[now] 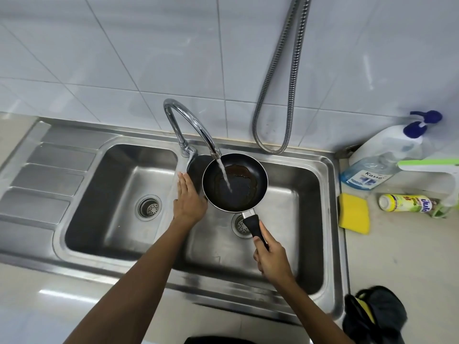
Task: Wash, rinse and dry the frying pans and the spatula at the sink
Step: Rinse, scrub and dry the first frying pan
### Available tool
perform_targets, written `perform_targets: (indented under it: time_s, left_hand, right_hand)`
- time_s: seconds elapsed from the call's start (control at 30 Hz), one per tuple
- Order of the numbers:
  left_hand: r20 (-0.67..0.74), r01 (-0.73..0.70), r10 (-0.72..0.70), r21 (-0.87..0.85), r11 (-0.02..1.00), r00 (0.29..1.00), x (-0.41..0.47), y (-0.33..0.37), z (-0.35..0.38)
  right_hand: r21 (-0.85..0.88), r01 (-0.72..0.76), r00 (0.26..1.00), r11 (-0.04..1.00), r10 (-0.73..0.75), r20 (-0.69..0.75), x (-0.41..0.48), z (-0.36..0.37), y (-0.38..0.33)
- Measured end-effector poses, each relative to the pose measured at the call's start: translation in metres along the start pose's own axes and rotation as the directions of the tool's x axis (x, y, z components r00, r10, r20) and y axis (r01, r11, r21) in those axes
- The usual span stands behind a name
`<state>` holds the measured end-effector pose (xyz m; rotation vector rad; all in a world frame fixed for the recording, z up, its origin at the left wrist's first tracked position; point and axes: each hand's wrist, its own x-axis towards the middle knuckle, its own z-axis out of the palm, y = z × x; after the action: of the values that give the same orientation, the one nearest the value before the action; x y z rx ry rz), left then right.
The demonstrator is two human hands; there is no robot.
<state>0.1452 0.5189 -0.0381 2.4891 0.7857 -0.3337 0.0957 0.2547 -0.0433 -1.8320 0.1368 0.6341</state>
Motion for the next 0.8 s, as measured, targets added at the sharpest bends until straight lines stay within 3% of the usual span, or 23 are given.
perform_targets:
  time_s: [0.17,0.5,0.67,0.8]
  left_hand:
    - [-0.063,-0.126,0.113,-0.243,0.962,0.992,-0.004,-0.006,0.004]
    - [-0.131,-0.194,0.157,-0.349,0.917,0.979,-0.008,-0.010,0.004]
    - [-0.231,-0.245,0.181,-0.289,0.925,0.956,-0.006,-0.002,-0.009]
    - [-0.274,-0.317,0.298,-0.028,0.948,0.914,0.031,0.012,-0.042]
  right_hand:
    - [-0.010,0.007,1.000,1.000,-0.007,0.003,0.002,-0.001,0.001]
    - [-0.040,0.024,0.999,0.999,-0.023,0.034,0.001,-0.005,0.001]
    - [-0.065,0.014,1.000,0.998,-0.012,0.025,-0.002,-0.009,0.003]
    - [-0.066,0.010,1.000,0.998,-0.008,0.020,-0.004,-0.008,0.007]
